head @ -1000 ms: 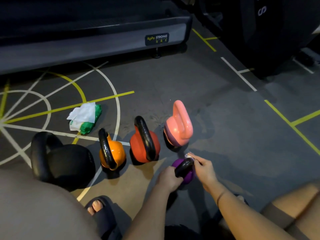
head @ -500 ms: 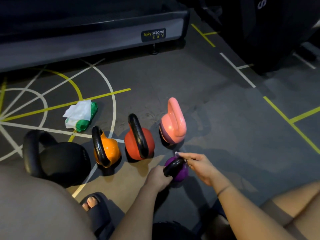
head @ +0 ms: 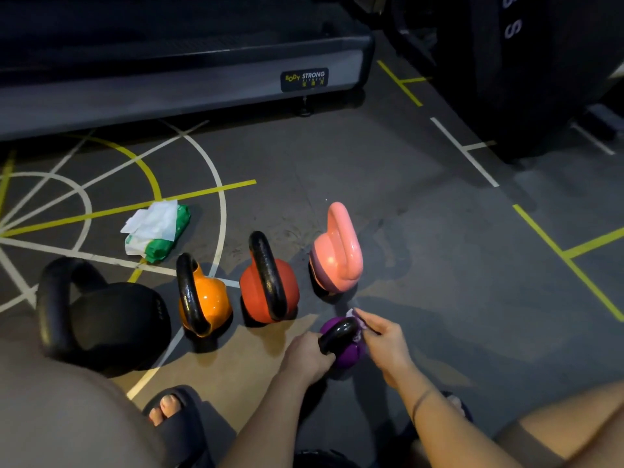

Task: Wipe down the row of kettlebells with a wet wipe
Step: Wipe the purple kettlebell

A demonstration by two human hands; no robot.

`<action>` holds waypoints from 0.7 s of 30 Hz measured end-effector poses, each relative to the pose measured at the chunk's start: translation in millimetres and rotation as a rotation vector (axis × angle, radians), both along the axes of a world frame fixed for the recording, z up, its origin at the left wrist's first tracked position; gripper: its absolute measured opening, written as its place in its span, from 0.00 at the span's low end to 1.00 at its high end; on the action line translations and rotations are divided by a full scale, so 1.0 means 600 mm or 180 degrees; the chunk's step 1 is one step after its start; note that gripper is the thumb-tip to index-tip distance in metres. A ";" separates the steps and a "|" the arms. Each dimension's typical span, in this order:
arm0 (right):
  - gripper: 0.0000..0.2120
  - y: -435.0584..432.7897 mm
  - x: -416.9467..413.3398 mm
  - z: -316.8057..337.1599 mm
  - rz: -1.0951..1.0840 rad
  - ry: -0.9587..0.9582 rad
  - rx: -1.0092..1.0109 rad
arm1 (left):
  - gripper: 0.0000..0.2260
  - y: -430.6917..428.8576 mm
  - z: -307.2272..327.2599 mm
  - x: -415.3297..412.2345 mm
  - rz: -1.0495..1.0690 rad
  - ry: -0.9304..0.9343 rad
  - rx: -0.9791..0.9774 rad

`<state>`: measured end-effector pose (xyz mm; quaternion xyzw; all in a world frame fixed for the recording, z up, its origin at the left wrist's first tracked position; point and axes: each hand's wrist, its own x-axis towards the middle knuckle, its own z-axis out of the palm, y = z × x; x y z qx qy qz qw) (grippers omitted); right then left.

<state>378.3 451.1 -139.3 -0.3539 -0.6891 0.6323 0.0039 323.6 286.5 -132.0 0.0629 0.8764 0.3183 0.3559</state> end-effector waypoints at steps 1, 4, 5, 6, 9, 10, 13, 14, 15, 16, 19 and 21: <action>0.22 0.001 -0.001 0.012 -0.0014 0.0039 -0.0001 | 0.13 -0.001 0.001 -0.003 0.0013 -0.0020 0.0000; 0.24 0.000 -0.008 0.039 0.0079 0.0211 0.0037 | 0.13 -0.001 0.004 -0.009 0.0055 -0.0039 0.0021; 0.25 -0.004 -0.011 0.041 0.0161 0.0229 0.0178 | 0.13 0.001 0.006 -0.012 0.0038 -0.0020 0.0010; 0.25 -0.006 -0.013 0.040 0.0257 0.0243 0.0379 | 0.13 0.004 0.006 -0.015 0.0008 0.0001 0.0012; 0.23 -0.005 -0.008 0.029 0.0476 0.0166 0.1029 | 0.15 0.020 0.011 -0.019 -0.0120 0.0019 -0.0038; 0.22 0.000 -0.002 0.023 0.0503 0.0084 0.1135 | 0.15 0.026 0.012 -0.016 -0.0192 0.0045 -0.0087; 0.21 0.015 0.008 0.018 0.0339 -0.0207 0.1066 | 0.15 0.045 0.011 -0.013 -0.0364 0.0144 -0.0261; 0.20 0.018 0.010 0.021 0.0297 -0.0219 0.1046 | 0.15 0.052 0.011 -0.010 -0.0380 0.0186 -0.0295; 0.19 0.020 0.010 0.030 0.0311 -0.0220 0.1124 | 0.15 0.059 0.011 -0.008 -0.0387 0.0235 -0.0320; 0.20 0.019 0.010 0.039 0.0327 -0.0189 0.1234 | 0.15 0.065 0.011 -0.007 -0.0384 0.0279 -0.0344; 0.27 0.017 0.012 0.060 0.0483 -0.0062 0.1624 | 0.16 0.080 0.020 -0.008 -0.0381 0.0306 -0.0360; 0.27 0.018 0.016 0.071 0.0627 0.0054 0.1927 | 0.15 0.091 0.028 -0.011 -0.0456 0.0313 -0.0259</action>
